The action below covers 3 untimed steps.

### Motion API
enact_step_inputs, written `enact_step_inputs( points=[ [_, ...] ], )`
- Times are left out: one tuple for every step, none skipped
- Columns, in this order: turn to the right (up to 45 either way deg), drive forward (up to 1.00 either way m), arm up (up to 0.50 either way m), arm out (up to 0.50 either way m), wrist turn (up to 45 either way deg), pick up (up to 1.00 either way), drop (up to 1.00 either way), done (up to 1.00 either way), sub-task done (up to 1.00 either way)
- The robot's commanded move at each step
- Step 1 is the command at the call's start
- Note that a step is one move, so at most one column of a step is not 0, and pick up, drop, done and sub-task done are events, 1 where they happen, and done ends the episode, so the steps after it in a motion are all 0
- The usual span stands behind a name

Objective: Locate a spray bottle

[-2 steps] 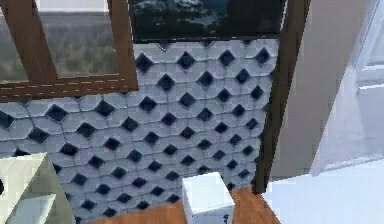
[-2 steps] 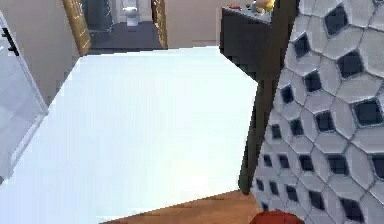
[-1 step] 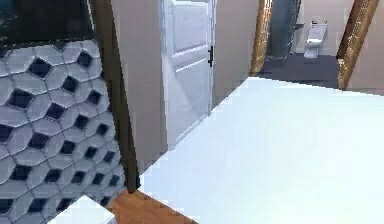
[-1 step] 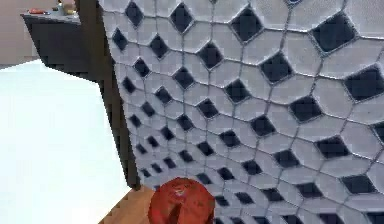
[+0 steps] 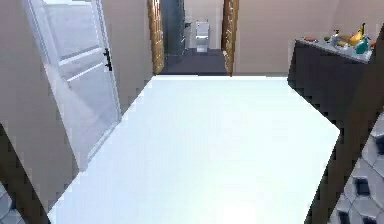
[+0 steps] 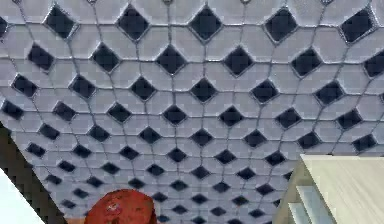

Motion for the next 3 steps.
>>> enact_step_inputs(
  points=[
    [0.0, 0.65, 0.0, 0.0, 0.0, 0.0, 0.0, 0.0, 0.0],
    [36.0, 0.0, 0.0, 0.0, 0.0, 0.0, 0.0, 0.0, 0.0],
    [0.0, 0.95, 0.0, 0.0, 0.0, 0.0, 0.0, 0.0, 0.0]
  ],
)
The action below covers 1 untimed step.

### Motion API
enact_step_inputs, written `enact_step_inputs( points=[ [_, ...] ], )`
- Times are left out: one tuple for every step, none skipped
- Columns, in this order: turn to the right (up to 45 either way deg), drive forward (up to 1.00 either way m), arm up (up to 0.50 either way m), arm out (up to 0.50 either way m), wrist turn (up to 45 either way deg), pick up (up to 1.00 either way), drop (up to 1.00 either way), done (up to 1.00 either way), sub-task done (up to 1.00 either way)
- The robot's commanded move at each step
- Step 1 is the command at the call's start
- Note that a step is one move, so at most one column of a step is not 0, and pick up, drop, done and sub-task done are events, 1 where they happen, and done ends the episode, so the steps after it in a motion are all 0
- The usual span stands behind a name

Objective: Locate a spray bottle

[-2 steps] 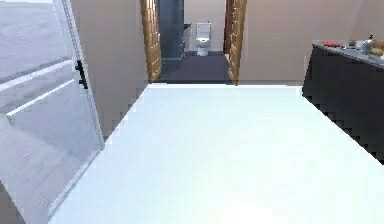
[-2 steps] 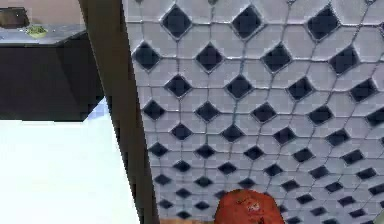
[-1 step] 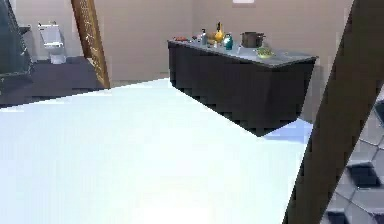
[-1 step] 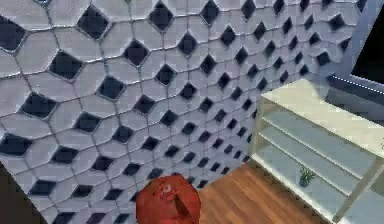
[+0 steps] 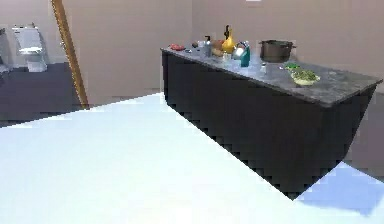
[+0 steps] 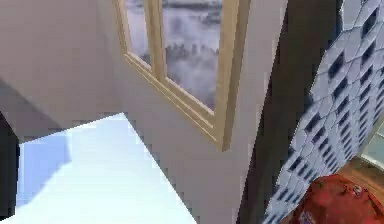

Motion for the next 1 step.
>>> enact_step_inputs(
  points=[
    [21.0, 0.0, 0.0, 0.0, 0.0, 0.0, 0.0, 0.0, 0.0]
  ],
)
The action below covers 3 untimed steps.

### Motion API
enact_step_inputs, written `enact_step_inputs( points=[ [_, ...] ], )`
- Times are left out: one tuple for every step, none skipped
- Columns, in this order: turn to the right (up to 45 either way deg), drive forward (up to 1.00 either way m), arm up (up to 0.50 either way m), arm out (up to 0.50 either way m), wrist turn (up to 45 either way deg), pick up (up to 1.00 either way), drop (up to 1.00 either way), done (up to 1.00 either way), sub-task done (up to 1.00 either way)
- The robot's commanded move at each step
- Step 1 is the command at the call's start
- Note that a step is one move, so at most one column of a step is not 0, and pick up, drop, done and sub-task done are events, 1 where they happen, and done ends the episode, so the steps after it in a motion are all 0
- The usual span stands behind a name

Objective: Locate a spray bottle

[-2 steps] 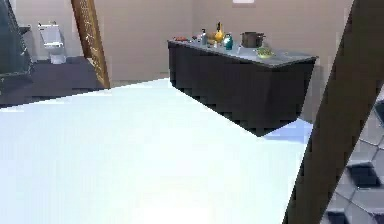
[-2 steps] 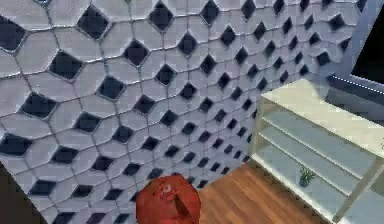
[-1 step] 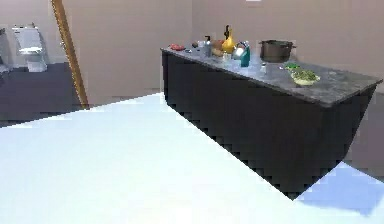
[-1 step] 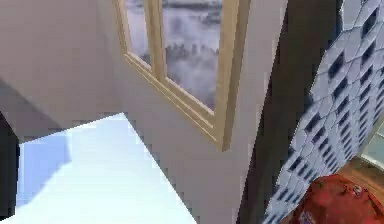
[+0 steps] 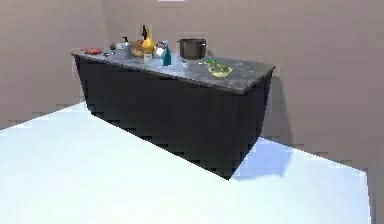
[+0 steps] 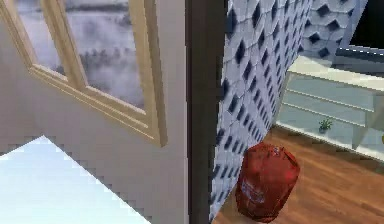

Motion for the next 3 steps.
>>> enact_step_inputs(
  points=[
    [0.0, 1.0, 0.0, 0.0, 0.0, 0.0, 0.0, 0.0, 0.0],
    [-12.0, 0.0, 0.0, 0.0, 0.0, 0.0, 0.0, 0.0, 0.0],
    [0.0, 0.0, 0.0, 0.0, 0.0, 0.0, 0.0, 1.0, 0.0]
  ],
)
